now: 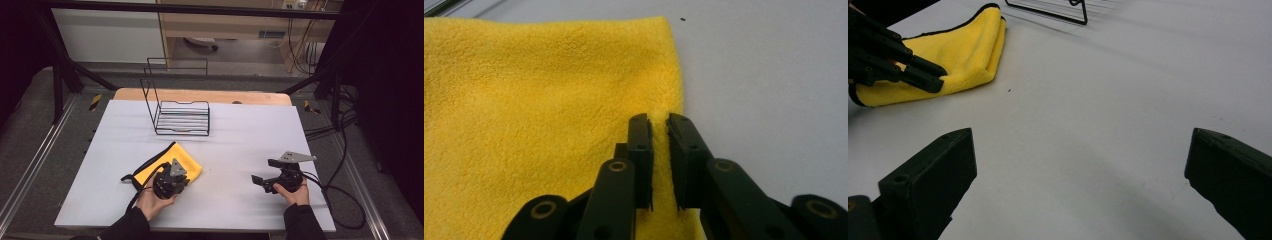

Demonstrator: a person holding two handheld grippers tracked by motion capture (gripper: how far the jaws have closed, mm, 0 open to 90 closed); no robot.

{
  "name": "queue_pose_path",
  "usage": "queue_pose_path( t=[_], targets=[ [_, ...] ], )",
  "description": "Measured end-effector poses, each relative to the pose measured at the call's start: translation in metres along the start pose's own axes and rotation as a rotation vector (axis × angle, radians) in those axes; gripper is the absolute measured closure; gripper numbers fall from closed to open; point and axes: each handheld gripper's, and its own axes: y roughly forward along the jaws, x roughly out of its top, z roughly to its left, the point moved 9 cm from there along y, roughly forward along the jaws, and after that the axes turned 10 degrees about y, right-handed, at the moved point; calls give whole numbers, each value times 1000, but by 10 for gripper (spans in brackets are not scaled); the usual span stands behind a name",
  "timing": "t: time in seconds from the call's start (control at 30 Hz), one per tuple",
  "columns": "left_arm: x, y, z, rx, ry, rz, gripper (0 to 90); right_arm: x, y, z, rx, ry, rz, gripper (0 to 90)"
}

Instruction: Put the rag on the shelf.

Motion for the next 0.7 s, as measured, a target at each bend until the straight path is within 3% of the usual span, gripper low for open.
queue_pose_path(
  t=[0.3,0.6,0.7],
  targets=[
    [8,-4,4,-39,-94,-10,850,0,1,1,6,2,4,9],
    [40,7,-2,-72,-191,-73,850,1,1,0,7,3,-2,14],
    [50,16,-4,-61,-200,-83,849,1,2,1,1,1,2,14]
  ],
)
